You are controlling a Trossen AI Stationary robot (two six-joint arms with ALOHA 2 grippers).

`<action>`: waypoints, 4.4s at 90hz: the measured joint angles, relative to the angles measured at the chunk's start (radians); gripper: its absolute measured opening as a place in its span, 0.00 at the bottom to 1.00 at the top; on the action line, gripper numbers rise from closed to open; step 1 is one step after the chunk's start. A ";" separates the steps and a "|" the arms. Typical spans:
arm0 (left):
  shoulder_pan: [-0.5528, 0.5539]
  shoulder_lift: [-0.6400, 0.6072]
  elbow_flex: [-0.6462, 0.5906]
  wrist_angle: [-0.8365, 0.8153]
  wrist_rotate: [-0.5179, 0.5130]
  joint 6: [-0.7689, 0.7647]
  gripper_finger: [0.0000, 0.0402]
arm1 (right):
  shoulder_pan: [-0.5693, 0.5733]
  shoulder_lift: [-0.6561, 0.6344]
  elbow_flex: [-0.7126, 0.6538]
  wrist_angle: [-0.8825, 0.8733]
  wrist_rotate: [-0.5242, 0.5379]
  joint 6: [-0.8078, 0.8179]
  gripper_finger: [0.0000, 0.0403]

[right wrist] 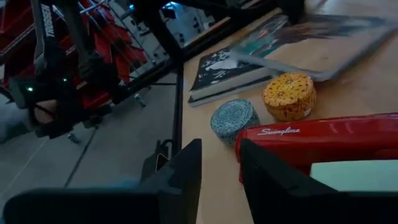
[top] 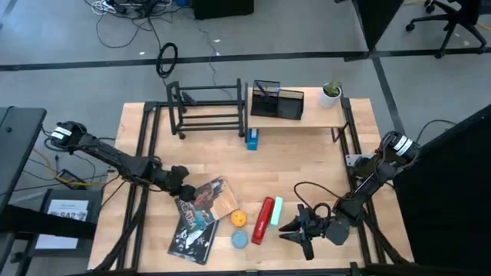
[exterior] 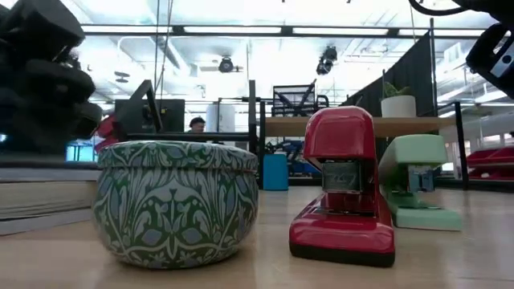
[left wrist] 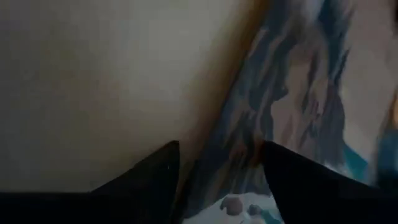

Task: Stock shelves
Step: Put the brown book on the book shelf

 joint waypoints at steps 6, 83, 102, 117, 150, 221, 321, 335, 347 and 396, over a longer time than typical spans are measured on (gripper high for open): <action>-0.006 0.002 0.001 0.018 -0.050 0.012 0.40 | 0.000 0.000 0.000 -0.002 0.000 0.000 0.20; -0.125 0.050 0.590 -0.375 -0.455 0.377 0.00 | 0.000 0.000 0.000 -0.005 0.000 0.000 0.20; -0.212 0.222 0.906 -0.664 -0.696 0.439 0.00 | 0.000 0.000 0.000 -0.006 0.000 0.000 0.20; -0.230 0.381 1.056 -0.804 -0.664 0.419 0.00 | 0.000 0.000 0.000 -0.006 0.000 0.000 0.20; -0.348 0.880 1.379 -1.382 -0.426 0.411 0.00 | 0.000 0.000 0.000 -0.014 0.000 0.010 0.20; -0.465 1.174 1.582 -1.174 -0.313 0.462 0.17 | -0.006 0.000 0.000 -0.018 0.001 0.018 0.20; -0.375 1.289 1.517 -1.010 -0.492 0.539 0.45 | -0.006 0.000 0.000 -0.018 -0.001 0.017 0.20; -0.378 1.289 1.520 -1.110 -0.454 0.412 0.45 | -0.006 0.000 0.000 -0.019 -0.002 0.018 0.20; -0.378 1.289 1.510 -1.158 -0.413 0.329 0.45 | -0.006 0.000 0.000 -0.018 -0.002 0.018 0.20; -0.372 1.288 1.533 -1.226 -0.403 0.323 0.02 | -0.006 0.000 0.000 -0.018 -0.003 0.017 0.20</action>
